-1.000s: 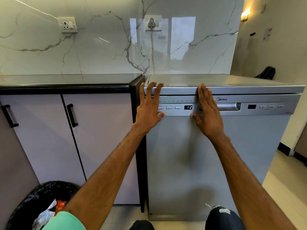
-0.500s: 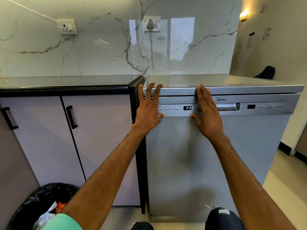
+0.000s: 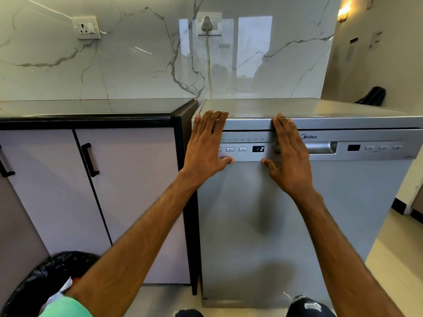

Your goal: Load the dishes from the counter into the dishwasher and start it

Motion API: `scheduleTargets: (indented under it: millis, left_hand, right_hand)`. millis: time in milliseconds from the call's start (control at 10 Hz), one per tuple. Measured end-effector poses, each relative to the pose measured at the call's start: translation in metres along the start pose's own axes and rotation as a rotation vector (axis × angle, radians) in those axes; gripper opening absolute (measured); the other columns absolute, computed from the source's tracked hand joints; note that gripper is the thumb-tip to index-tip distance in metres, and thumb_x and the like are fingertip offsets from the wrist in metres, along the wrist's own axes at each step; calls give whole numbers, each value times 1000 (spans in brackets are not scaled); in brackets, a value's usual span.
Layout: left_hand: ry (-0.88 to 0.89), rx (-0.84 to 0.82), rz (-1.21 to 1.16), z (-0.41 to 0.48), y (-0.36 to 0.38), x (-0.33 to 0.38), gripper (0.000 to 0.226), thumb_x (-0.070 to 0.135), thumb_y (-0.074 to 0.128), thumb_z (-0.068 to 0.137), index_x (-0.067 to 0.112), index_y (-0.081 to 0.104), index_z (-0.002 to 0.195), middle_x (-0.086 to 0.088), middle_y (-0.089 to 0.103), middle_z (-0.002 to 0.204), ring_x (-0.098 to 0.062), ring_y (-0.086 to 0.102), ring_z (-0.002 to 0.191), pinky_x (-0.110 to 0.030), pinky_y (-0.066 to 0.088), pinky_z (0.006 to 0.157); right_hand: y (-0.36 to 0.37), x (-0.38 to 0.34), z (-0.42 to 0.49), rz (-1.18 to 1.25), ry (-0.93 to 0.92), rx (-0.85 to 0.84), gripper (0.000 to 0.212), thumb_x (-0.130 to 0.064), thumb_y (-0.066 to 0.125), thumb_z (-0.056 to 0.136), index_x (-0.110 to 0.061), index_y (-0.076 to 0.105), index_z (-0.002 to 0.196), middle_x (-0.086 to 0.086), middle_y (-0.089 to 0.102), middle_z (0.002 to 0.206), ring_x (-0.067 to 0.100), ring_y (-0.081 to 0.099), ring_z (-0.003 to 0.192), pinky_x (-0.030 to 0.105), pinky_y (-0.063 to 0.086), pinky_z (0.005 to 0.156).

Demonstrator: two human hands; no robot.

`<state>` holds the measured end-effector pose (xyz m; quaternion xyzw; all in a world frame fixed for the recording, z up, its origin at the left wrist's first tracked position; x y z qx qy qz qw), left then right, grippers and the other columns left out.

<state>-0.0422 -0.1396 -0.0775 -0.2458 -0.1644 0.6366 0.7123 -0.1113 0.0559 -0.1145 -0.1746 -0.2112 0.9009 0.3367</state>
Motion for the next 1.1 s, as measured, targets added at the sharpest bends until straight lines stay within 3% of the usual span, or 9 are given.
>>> scheduleTargets:
  millis: [100, 300, 500, 800, 1100]
  left_hand:
    - [26, 31, -51, -1, -1, -6, 111, 69, 74, 66, 13, 33, 153, -7, 37, 153, -27, 31, 145, -54, 18, 122]
    - [58, 70, -57, -3, -1, -8, 109, 70, 73, 69, 12, 34, 153, -7, 38, 154, -27, 31, 146, -53, 15, 123]
    - [-89, 24, -93, -3, 2, 0, 112, 59, 79, 69, 8, 30, 154, -12, 33, 156, -30, 25, 149, -56, 16, 122]
    - [-183, -344, -102, 5, -15, 11, 118, 58, 76, 71, 7, 17, 159, -11, 17, 166, -28, 8, 155, -47, 7, 126]
    - [-181, -940, -207, 26, -36, 6, 111, 31, 72, 84, 13, -6, 160, -7, -10, 168, -25, -10, 155, -47, 9, 126]
  right_hand:
    - [-1, -3, 1, 6, -24, 16, 116, -40, 83, 76, -16, 10, 162, -1, 5, 170, 17, 1, 157, 52, 16, 126]
    - [0, 1, 0, 42, -34, 37, 113, -43, 82, 77, -14, 12, 162, -1, 7, 170, 16, 2, 157, 49, 10, 126]
    - [4, -2, -1, 45, 18, 20, 110, -39, 80, 76, -10, 17, 160, 2, 9, 170, 21, 4, 157, 54, 9, 125]
    - [-18, -6, 20, -111, 148, -133, 104, -46, 84, 75, -16, 29, 158, 7, 29, 158, 32, 29, 145, 48, 26, 115]
    - [-45, -20, 60, -64, 283, -590, 91, -51, 76, 82, -14, 33, 154, 11, 34, 153, 32, 33, 142, 49, 36, 113]
Point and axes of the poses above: each hand's wrist, its own z-axis towards the middle knuckle, its own y-axis out of the palm, x = y × z, the point moved 9 cm from there along z, towards the middle knuckle
